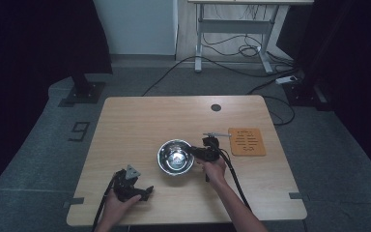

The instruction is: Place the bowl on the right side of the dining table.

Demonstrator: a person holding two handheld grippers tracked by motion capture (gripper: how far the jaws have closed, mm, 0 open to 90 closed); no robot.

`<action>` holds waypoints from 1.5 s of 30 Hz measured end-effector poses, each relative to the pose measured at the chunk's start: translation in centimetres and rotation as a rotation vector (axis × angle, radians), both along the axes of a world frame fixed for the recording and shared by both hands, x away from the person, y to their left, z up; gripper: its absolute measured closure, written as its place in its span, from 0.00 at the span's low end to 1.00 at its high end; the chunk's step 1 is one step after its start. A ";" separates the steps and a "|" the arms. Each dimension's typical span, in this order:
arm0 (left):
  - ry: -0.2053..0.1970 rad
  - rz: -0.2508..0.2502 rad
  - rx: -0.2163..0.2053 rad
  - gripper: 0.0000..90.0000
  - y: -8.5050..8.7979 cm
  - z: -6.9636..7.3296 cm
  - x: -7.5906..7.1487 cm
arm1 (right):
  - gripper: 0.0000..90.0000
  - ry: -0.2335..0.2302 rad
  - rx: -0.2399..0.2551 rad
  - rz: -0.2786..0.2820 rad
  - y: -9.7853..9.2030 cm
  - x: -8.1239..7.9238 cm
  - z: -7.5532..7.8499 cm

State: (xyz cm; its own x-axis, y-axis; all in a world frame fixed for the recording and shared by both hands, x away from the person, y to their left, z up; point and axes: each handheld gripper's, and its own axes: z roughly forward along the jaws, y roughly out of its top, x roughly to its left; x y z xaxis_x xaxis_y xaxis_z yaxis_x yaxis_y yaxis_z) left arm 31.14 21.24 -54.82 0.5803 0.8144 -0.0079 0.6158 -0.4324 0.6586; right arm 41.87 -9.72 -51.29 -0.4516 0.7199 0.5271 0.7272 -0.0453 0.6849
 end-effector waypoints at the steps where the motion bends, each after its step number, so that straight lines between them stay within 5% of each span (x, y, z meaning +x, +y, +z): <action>1: 0.000 0.000 0.000 0.00 0.0 0.0 0.0 | 0.92 -0.004 0.002 0.002 -0.1 -0.1 0.0; 45: 0.000 0.000 0.000 0.00 0.0 0.0 0.0 | 0.92 -0.043 0.066 -0.014 -4.3 -1.5 0.4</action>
State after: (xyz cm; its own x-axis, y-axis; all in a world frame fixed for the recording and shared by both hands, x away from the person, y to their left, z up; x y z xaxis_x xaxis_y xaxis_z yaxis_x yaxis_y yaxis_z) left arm 31.14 21.24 -54.82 0.5807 0.8141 -0.0075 0.6155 -0.4330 0.6585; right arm 40.32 -14.02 -50.90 -0.4647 0.6906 0.5543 0.6964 -0.1016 0.7104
